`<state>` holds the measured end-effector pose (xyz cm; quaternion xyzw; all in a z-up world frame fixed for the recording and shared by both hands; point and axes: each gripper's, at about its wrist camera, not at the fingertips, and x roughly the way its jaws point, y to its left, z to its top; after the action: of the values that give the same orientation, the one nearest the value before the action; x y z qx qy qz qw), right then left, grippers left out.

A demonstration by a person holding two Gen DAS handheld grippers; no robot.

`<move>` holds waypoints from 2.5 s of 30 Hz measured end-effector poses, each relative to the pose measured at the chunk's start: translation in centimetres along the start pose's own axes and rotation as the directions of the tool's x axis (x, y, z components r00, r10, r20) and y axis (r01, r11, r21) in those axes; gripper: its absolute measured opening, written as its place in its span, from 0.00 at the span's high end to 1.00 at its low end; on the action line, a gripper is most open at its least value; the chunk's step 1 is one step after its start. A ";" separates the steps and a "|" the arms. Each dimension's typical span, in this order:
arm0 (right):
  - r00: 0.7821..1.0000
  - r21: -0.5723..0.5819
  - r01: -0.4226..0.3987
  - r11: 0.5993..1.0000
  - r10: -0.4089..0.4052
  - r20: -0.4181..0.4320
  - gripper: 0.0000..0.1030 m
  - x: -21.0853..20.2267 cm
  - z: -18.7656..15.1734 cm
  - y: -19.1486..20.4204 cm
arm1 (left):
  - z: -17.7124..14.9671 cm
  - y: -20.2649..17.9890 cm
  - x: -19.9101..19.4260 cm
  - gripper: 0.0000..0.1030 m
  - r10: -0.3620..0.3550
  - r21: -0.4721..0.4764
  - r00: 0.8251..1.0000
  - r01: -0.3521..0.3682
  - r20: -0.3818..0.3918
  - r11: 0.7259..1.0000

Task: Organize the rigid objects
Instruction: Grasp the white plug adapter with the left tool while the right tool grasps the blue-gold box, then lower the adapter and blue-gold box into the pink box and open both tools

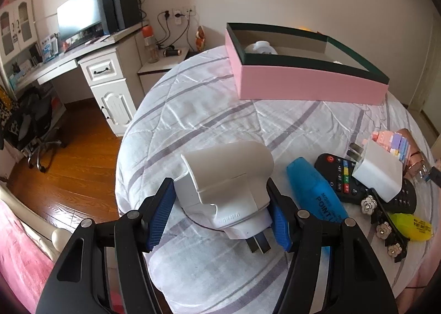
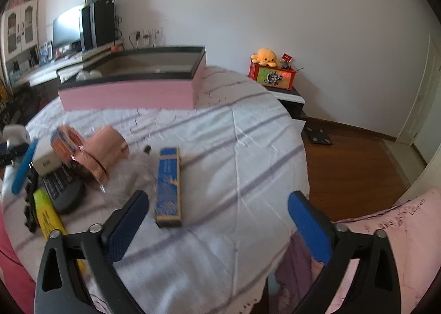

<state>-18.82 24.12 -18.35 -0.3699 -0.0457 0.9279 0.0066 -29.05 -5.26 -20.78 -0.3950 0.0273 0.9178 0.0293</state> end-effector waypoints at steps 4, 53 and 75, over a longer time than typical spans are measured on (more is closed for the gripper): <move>0.997 -0.012 -0.065 0.998 0.064 -0.038 0.34 1.6 0.0 0.6 | 0.1 -0.4 0.4 0.37 0.005 0.010 1.000 -0.005 -0.006 1.000; 0.933 -0.150 -0.328 0.933 0.345 0.101 0.80 3.4 16.9 7.5 | 16.3 -6.8 -1.9 0.39 -0.196 0.192 0.964 0.161 0.178 0.968; 0.937 -0.076 -0.318 0.945 0.301 -0.179 0.79 19.0 22.7 9.3 | 22.9 -9.6 14.5 0.38 -0.103 0.159 0.989 0.119 -0.104 0.980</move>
<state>-48.00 13.90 -15.80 -0.4477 -0.0342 0.8799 -0.1551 -54.79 6.41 -15.86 -0.4355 0.0823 0.8894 0.1118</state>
